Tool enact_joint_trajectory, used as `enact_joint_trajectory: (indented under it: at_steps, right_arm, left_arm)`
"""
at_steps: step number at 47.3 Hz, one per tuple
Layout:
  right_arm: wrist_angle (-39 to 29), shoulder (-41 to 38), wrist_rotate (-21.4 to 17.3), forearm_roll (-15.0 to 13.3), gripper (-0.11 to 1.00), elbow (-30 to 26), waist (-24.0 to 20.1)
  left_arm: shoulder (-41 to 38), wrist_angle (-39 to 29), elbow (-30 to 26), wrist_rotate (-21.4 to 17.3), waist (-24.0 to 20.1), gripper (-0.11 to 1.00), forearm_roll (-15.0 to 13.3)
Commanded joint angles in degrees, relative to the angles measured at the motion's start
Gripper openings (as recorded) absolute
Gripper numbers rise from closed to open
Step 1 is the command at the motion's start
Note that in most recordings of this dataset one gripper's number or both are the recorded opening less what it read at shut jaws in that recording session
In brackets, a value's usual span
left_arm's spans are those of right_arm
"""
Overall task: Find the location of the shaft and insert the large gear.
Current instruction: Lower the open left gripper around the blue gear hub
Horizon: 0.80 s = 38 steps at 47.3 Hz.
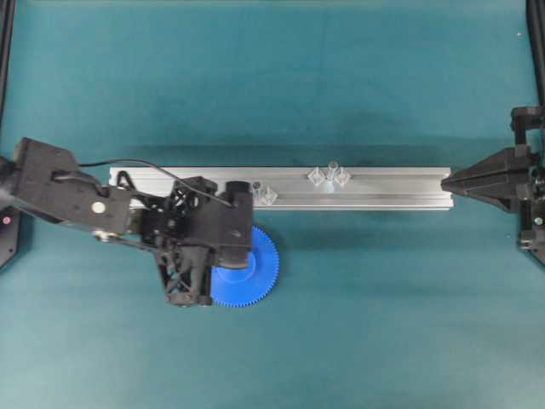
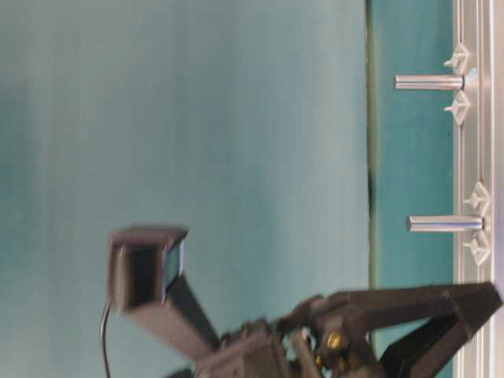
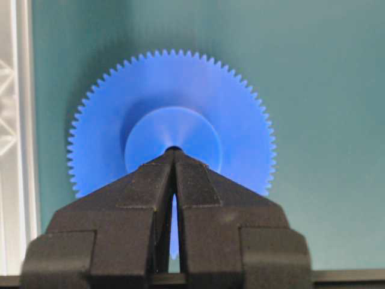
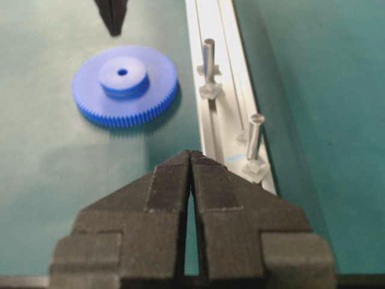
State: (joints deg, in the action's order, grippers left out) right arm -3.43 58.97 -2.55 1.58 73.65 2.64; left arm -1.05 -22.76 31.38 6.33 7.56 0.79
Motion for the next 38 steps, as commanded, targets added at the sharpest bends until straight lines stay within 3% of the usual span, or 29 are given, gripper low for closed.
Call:
enact_joint_trajectory:
  at_steps: [1, 15, 38]
  right_arm:
    - [0.3, -0.2, -0.5, 0.1, 0.03, -0.5, 0.2]
    - [0.3, 0.0, -0.5, 0.1, 0.03, -0.3, 0.3]
    - [0.3, 0.1, -0.5, 0.1, 0.03, 0.1, 0.7]
  left_arm:
    - [-0.4, -3.0, -3.4, 0.2, 0.4, 0.01, 0.2]
    - [-6.2, -12.9, -10.8, 0.0, 0.4, 0.01, 0.2]
    - [-8.3, -18.5, -13.6, -0.4, 0.4, 0.01, 0.2]
